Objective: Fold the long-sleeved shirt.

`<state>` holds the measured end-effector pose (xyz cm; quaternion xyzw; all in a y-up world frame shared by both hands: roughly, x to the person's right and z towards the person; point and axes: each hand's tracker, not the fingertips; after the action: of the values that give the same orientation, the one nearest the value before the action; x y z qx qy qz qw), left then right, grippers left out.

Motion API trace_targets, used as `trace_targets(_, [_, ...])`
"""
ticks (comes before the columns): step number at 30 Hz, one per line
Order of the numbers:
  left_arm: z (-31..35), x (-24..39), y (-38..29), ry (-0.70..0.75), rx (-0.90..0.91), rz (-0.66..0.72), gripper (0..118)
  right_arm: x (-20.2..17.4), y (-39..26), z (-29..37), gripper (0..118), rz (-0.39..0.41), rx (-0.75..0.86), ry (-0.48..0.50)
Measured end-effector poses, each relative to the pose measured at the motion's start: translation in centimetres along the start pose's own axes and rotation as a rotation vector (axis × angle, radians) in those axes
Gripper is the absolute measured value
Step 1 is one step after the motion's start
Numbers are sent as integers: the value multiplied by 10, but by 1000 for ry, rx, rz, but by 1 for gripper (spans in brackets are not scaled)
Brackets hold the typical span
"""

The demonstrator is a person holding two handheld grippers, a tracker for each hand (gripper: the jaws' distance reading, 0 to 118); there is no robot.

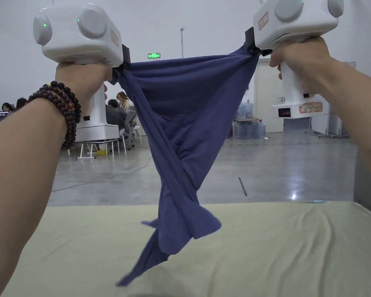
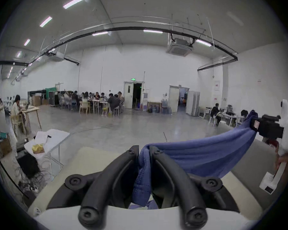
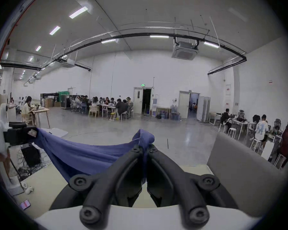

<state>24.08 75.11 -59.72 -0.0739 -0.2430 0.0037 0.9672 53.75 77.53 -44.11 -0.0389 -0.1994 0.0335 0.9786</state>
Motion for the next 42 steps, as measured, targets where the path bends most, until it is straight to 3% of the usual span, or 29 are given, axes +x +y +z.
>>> trace_targets(5, [-6,-5,-32,-11,-39,-30,9,4,-39,-16,4,-49,-51,-5])
trace_targets(14, [-17,-12,-63,-40,-80,-38,9,4,-64,-18,4,-34,-72,-16])
trace_targets(16, [-14,-12,-65,-52,-75,-19,9,8,-64,-13,4,-80,-61,4])
trace_targets(20, [-7,-9,-76,-65,-72,-33,9,5,-69,0,4,-12,-59,-17])
trace_targets(24, [6,-5,-51,-69,-14,2,9,11,-35,19,4,-56,0,-18])
trace_targets(28, [14,1,-4,-68,51,4,9,15,23,19,4,-34,67,-54])
trace_targets(33, [14,11,30,-49,64,49,9,20,45,13,4,-42,72,-75])
trace_targets(38, [13,18,14,-41,60,25,9,23,8,5,4,-38,41,-72])
trace_targets(42, [12,13,-31,-48,-6,5,9,31,-42,5,4,-93,-30,-37])
